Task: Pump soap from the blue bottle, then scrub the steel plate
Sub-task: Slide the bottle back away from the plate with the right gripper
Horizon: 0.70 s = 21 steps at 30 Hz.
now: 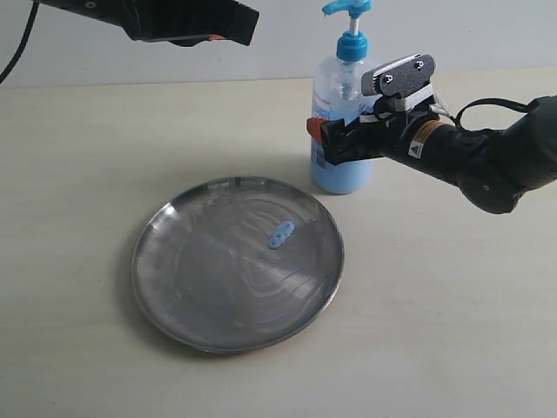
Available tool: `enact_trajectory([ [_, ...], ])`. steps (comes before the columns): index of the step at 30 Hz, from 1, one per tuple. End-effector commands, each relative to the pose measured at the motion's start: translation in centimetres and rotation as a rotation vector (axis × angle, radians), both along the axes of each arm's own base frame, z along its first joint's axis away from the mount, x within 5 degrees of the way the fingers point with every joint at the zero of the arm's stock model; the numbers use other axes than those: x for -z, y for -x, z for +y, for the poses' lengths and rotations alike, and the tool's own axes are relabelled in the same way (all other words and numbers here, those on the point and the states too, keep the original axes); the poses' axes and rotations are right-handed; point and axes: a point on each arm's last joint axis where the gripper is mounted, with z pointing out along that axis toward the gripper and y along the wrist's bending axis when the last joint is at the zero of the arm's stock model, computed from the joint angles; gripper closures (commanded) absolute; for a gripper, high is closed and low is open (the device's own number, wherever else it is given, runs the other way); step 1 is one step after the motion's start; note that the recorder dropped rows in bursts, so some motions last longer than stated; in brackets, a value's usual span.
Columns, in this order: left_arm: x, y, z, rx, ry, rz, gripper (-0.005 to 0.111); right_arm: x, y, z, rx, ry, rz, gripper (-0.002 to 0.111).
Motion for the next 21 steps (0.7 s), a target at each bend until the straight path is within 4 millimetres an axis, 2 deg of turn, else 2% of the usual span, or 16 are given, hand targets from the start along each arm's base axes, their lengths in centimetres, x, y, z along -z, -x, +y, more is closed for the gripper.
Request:
enact_trajectory([
  [1, -0.3, 0.0, 0.2, -0.008, 0.015, -0.009, 0.107, -0.9, -0.3, 0.4, -0.031, -0.006, -0.060, 0.068],
  [6, -0.3, 0.0, 0.2, -0.008, 0.015, -0.009, 0.107, -1.0, -0.3, 0.4, -0.030, -0.012, -0.063, 0.026],
  [10, -0.3, 0.0, 0.2, -0.008, 0.015, -0.009, 0.107, -1.1, -0.4, 0.3, -0.024, 0.005, -0.080, 0.007],
  [13, -0.3, 0.0, 0.2, -0.008, 0.015, -0.009, 0.107, -1.2, -0.4, 0.3, -0.024, 0.004, -0.084, 0.003],
  [21, -0.3, 0.0, 0.2, -0.008, 0.015, -0.009, 0.107, -3.2, -0.2, 0.3, -0.037, 0.021, -0.111, 0.003],
])
